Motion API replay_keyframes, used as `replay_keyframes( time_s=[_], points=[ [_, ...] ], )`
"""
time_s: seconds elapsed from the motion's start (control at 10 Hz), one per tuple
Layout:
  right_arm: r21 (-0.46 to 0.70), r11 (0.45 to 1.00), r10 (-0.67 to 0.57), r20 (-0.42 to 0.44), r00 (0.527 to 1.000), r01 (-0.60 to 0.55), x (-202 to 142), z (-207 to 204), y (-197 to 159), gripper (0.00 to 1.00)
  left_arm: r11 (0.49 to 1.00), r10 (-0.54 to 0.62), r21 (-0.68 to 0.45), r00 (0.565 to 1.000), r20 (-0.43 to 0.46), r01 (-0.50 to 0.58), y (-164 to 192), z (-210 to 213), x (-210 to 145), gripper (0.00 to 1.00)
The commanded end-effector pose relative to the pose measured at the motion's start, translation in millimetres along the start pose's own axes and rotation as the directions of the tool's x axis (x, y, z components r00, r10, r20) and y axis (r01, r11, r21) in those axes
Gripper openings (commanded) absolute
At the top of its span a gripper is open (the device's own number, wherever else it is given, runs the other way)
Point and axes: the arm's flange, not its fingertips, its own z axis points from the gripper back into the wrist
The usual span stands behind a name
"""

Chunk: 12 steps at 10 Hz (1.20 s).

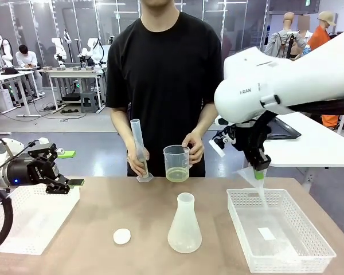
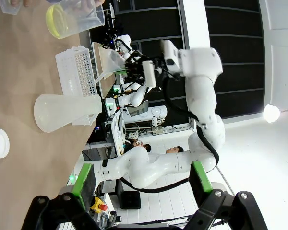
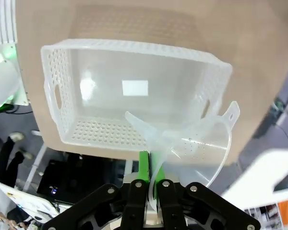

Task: Prepare the solutions needed for the experiment.
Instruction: Pick up the Plastic Funnel and insert it into the Big flask.

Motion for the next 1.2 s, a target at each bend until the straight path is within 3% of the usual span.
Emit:
replay_keyframes(
  time_s=[0.0, 0.2, 0.4, 0.5, 1.1],
  points=[
    [-0.144, 0.983, -0.123, -0.08, 0.989, 0.11, 4.4, 12.4, 35.3, 0.0, 1.0, -0.004, -0.01, 1.0, 0.008, 0.004, -1.6, -1.6, 1.1, 1.0],
    [-0.251, 0.954, -0.186, -0.062, 0.981, 0.165, 2.3, 34.0, 60.6, 0.0, 1.0, -0.004, -0.01, 1.0, 0.008, 0.004, -1.6, -1.6, 1.1, 1.0],
    [-0.293, 0.923, -0.249, 0.043, 0.968, 0.25, 1.2, 42.7, 74.2, 0.0, 1.0, -0.004, -0.01, 1.0, 0.008, 0.004, -1.6, -1.6, 1.1, 1.0],
    [-0.229, 0.961, -0.166, -0.038, 0.985, 0.153, 0.2, 50.9, 59.9, 0.0, 1.0, -0.004, -0.01, 1.0, 0.008, 0.004, -1.6, -1.6, 1.1, 1.0],
    [-0.229, 0.961, -0.166, -0.038, 0.985, 0.153, 0.2, 50.9, 59.9, 0.0, 1.0, -0.004, -0.01, 1.0, 0.008, 0.004, -1.6, -1.6, 1.1, 1.0]
  ],
)
